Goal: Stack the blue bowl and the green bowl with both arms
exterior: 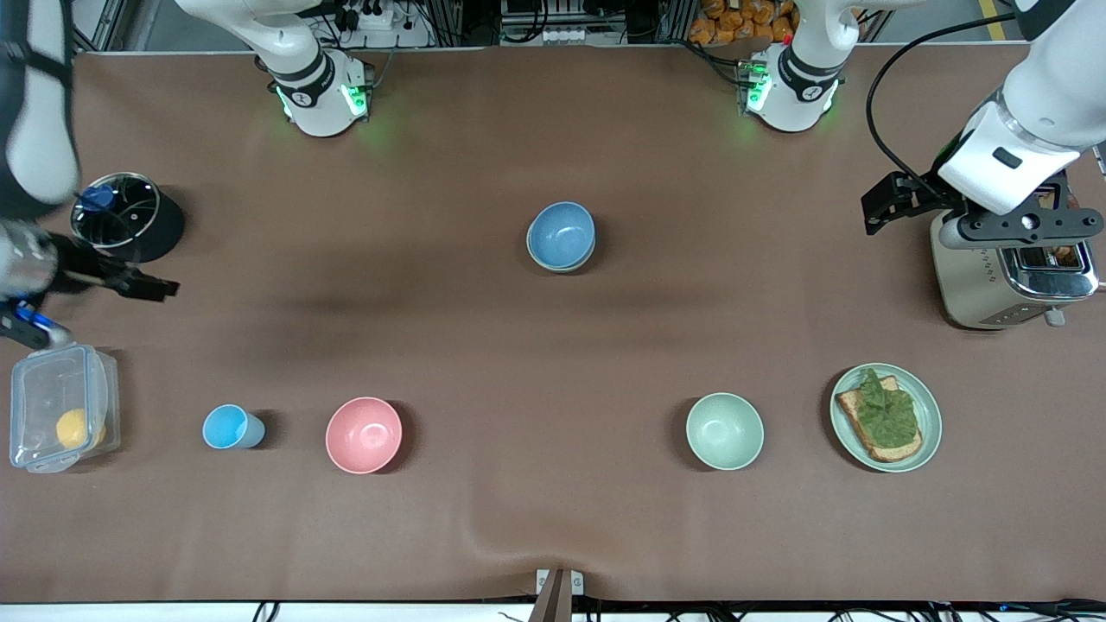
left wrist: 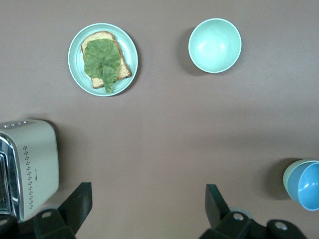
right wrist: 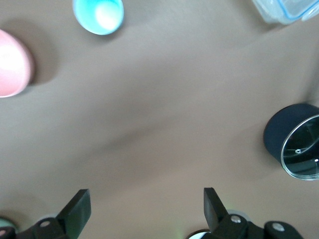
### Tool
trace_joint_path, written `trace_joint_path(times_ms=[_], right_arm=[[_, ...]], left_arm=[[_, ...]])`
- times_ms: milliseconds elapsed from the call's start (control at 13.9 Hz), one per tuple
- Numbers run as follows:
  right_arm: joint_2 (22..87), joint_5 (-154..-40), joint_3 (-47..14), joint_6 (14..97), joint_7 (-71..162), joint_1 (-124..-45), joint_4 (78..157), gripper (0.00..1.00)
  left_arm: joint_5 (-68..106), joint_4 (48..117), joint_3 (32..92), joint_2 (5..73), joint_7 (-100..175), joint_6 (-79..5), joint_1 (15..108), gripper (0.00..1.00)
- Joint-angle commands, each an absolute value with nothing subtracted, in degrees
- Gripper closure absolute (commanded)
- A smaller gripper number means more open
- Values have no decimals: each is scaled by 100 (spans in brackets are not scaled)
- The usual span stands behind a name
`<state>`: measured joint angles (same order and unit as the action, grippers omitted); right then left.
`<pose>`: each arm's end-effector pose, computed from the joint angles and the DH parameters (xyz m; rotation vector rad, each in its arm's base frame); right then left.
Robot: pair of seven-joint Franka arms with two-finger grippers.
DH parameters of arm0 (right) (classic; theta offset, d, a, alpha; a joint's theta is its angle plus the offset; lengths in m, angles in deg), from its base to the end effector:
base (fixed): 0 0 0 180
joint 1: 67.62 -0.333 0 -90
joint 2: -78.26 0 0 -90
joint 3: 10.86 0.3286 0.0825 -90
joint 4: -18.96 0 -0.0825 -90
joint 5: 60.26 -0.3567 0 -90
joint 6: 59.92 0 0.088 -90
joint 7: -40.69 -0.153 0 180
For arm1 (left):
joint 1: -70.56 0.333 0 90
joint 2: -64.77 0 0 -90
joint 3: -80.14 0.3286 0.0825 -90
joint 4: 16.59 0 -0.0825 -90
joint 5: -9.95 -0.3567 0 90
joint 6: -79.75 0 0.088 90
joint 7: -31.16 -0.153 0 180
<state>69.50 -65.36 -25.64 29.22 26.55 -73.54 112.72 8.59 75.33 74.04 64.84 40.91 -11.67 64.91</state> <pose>0.5439 -0.0634 0.4819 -3.0168 0.6302 0.3564 0.5178 -0.1041 0.5790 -3.1163 0.0554 0.0046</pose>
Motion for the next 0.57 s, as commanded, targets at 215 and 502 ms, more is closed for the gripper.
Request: trace_joint_path(times_ms=[215, 502], right_arm=[[7765, -6386, -1808, 2684, 2987, -6860, 11143, 0], [7862, -6360, -1631, 2622, 2997, -6762, 10914, 0]], left_arm=[[749, 7622, 7627, 6583, 3494, -1184, 6441, 0], [898, 7359, 7802, 6583, 3608, -929, 6432, 0]])
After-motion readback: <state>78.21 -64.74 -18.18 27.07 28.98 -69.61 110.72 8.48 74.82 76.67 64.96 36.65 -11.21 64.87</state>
